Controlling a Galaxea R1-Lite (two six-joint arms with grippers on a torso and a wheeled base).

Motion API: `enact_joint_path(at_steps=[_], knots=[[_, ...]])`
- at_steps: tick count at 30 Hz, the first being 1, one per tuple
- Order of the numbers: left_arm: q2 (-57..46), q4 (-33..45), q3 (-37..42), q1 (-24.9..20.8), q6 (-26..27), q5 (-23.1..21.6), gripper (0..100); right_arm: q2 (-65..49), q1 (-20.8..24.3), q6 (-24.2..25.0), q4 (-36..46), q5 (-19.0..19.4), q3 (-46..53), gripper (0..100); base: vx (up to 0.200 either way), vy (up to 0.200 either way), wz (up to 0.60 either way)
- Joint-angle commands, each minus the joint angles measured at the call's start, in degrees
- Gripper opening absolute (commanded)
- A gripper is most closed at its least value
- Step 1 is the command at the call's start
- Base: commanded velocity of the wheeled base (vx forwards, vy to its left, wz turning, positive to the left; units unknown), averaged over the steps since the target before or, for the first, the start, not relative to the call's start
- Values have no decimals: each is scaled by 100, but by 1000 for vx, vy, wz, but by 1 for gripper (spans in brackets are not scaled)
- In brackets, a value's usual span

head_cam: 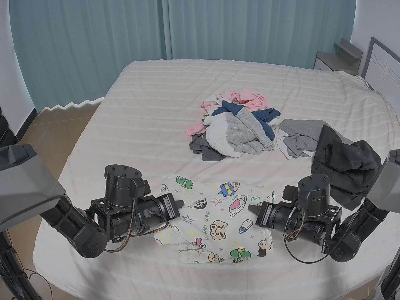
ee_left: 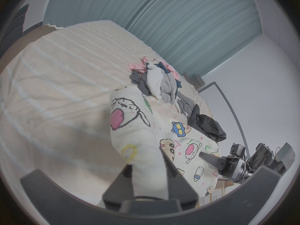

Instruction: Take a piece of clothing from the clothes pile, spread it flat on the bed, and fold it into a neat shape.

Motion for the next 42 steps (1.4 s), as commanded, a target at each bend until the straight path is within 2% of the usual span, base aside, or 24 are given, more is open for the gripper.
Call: enact_joint_path(at_steps=[1,18,30,35,40,41,42], knots=[[57,5,-8,-112,-3,-2,0,-12,-8,1,-2,-19,73,0,0,-200,0],[417,-13,62,-455,-12,297,0,49,-25,-8,-2,-37,495,0,0,-200,0],[839,-22,212,-561,-21,306,0,498,-17,-8,-11,-63,671,0,0,0,0],[1059,-31,221,-569,-21,569,0,1069,10,-17,-609,-353,697,0,0,0,0],[1112,-4,238,-613,-29,578,0,1324,71,-61,-1039,-327,996,0,0,0,0],[1121,5,238,-613,-38,578,100,1341,89,-61,-1039,-327,1005,100,0,0,0],[1147,-4,238,-613,-38,578,100,1350,89,-52,-1048,-327,1005,100,0,0,0]])
